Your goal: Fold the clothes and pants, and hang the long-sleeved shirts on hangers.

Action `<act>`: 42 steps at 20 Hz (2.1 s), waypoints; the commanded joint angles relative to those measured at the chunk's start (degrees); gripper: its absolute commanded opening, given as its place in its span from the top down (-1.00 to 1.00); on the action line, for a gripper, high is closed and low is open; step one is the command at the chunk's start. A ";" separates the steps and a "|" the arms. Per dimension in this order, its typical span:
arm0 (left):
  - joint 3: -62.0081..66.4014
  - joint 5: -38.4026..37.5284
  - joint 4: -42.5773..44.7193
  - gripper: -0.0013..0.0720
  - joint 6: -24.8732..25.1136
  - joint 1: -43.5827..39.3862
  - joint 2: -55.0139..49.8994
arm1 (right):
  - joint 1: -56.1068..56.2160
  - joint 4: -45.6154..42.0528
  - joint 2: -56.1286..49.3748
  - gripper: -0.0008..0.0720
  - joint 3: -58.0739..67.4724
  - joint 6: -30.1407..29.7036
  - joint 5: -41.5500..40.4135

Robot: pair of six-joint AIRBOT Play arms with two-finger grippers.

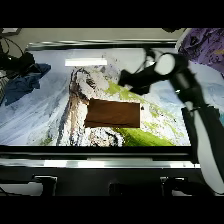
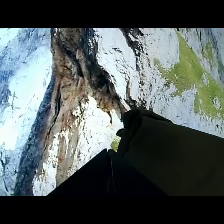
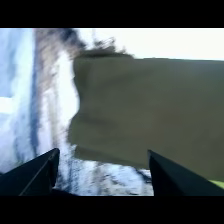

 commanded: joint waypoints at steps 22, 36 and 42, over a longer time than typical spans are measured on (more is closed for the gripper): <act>-0.02 0.00 3.02 0.92 0.00 -0.04 -0.04 | -20.02 33.16 -15.37 0.22 -32.41 -40.61 -6.01; -0.02 0.00 3.04 0.92 0.02 -0.02 -0.09 | -31.08 28.57 -14.97 0.90 -6.78 -23.69 -5.38; -0.02 -0.02 2.99 0.92 -0.02 -0.04 -0.28 | -43.67 24.13 -14.97 0.90 4.74 -18.18 -4.52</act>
